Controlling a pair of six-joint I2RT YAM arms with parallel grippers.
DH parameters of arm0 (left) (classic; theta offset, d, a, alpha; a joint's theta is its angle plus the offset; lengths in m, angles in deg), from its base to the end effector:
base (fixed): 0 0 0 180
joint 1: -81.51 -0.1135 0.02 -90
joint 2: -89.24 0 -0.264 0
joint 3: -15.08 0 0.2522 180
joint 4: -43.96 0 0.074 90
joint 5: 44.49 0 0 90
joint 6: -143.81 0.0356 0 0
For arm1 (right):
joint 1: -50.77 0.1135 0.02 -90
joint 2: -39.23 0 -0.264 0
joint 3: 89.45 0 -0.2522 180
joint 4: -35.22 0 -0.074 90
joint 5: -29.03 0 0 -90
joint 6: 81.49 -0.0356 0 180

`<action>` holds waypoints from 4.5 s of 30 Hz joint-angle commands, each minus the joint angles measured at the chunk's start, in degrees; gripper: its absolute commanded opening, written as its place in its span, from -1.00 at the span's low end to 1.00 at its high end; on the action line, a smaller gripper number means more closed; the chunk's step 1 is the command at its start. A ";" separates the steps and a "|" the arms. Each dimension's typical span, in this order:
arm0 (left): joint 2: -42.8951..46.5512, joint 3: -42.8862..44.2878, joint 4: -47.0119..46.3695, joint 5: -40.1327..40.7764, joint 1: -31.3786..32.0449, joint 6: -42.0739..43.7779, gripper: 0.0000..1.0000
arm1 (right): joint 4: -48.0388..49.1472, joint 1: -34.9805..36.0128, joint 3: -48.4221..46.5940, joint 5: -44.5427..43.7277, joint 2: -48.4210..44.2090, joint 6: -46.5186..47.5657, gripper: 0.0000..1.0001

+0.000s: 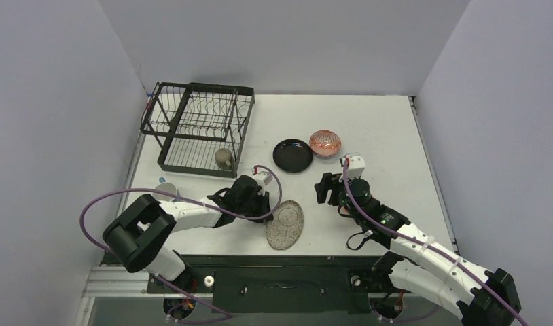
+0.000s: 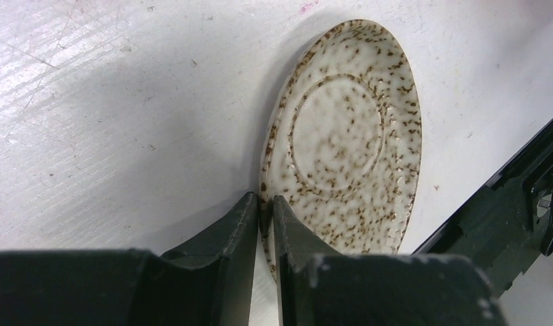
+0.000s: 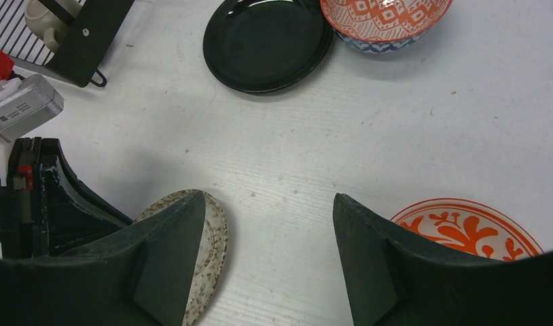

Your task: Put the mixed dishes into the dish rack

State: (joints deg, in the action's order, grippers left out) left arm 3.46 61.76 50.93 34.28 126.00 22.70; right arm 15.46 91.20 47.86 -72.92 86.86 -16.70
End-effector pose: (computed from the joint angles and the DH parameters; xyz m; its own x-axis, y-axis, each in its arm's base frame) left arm 0.1891 -0.1955 0.1393 -0.8448 0.1195 -0.5215 0.4056 0.7788 -0.4785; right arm 0.1511 0.1190 0.2414 -0.4970 0.1240 -0.8588 -0.3090 0.8996 0.3087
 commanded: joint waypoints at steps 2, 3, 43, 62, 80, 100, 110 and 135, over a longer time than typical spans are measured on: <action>0.01 1.14 -0.31 0.15 0.47 0.47 -0.84 | 3.10 -0.37 0.52 0.14 -0.03 -0.54 0.29; 0.86 1.38 0.12 0.32 0.49 0.59 -0.93 | 3.10 -0.40 0.53 0.03 -0.12 -0.54 0.29; 16.06 69.41 59.77 52.71 2.21 41.82 -1.00 | 2.33 -1.27 -1.83 -1.64 -0.09 1.93 0.29; -0.16 80.51 44.31 59.64 -21.78 56.66 -1.00 | -4.71 -4.90 -10.73 6.95 3.84 4.39 0.31; -6.72 81.25 32.35 58.59 -36.02 75.21 -1.00 | -9.45 -6.76 -17.21 12.52 7.67 5.16 0.33; -7.73 75.25 33.36 57.49 -36.25 70.30 -1.00 | -8.37 -5.81 -15.72 12.12 7.70 5.66 0.33; -8.09 72.82 32.06 58.76 -34.94 70.96 -1.00 | -8.01 -5.85 -15.61 12.12 7.71 5.52 0.33; -8.92 69.72 32.53 57.69 -37.00 72.47 -1.00 | -7.61 -5.95 -15.32 12.38 7.36 5.52 0.33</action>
State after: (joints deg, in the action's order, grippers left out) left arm -6.68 129.70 87.10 91.29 89.28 94.70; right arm 5.12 84.99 32.52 -60.68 94.36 -11.61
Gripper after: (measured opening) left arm 0.033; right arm 0.665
